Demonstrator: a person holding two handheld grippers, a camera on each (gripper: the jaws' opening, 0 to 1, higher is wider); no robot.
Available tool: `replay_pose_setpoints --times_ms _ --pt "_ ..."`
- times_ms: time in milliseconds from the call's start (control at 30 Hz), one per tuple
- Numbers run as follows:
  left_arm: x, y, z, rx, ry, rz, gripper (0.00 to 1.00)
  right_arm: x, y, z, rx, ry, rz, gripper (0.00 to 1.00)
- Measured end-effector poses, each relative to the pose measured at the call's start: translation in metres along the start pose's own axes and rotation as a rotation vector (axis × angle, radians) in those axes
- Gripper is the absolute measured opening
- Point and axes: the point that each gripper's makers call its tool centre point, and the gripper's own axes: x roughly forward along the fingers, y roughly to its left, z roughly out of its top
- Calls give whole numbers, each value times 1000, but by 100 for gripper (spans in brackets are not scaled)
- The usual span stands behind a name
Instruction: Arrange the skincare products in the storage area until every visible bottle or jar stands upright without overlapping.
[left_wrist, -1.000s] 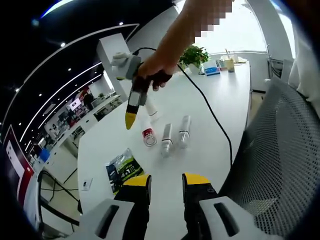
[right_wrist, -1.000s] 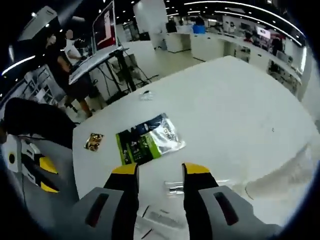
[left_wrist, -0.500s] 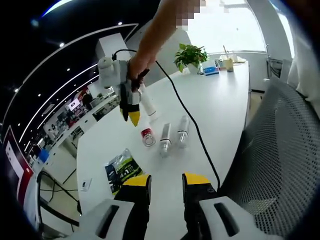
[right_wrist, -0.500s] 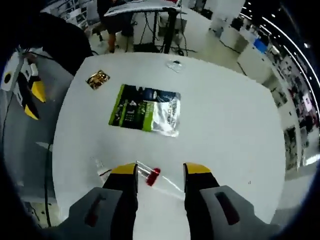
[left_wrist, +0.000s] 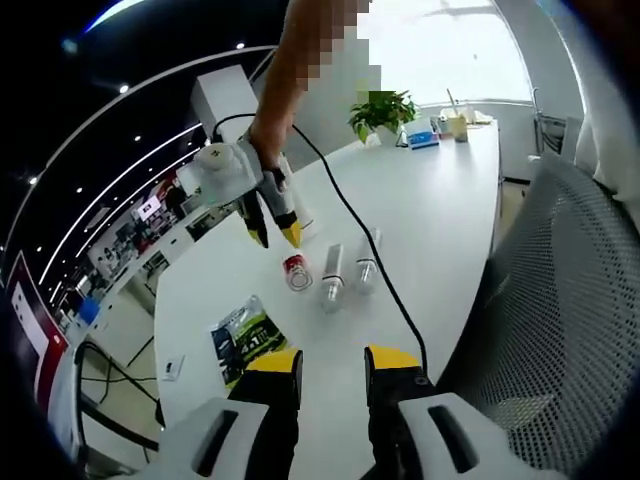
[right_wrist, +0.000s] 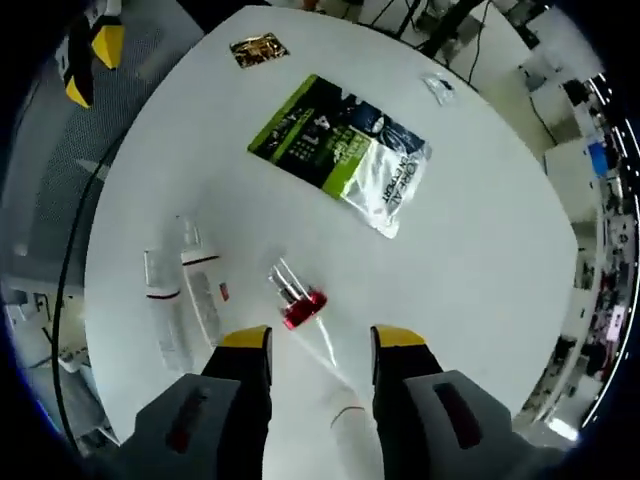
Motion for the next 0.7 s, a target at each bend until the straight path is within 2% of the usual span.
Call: replay_pose_setpoints --times_ms 67,133,333,400,500,700 --pt "0 0 0 0 2 0 26 5 2 -2 -34 22 20 37" --pt "0 0 0 -1 1 0 26 6 -1 -4 -81 47 8 36" --pt "0 2 -2 -11 9 4 26 12 -4 -8 -149 88 13 35" --pt "0 1 -2 -10 9 5 26 15 -8 -9 -216 114 5 35" --pt "1 3 -3 -10 14 11 26 23 -5 -13 -314 150 30 33" --pt "1 6 -6 -17 26 26 26 32 -5 -15 -418 175 49 32"
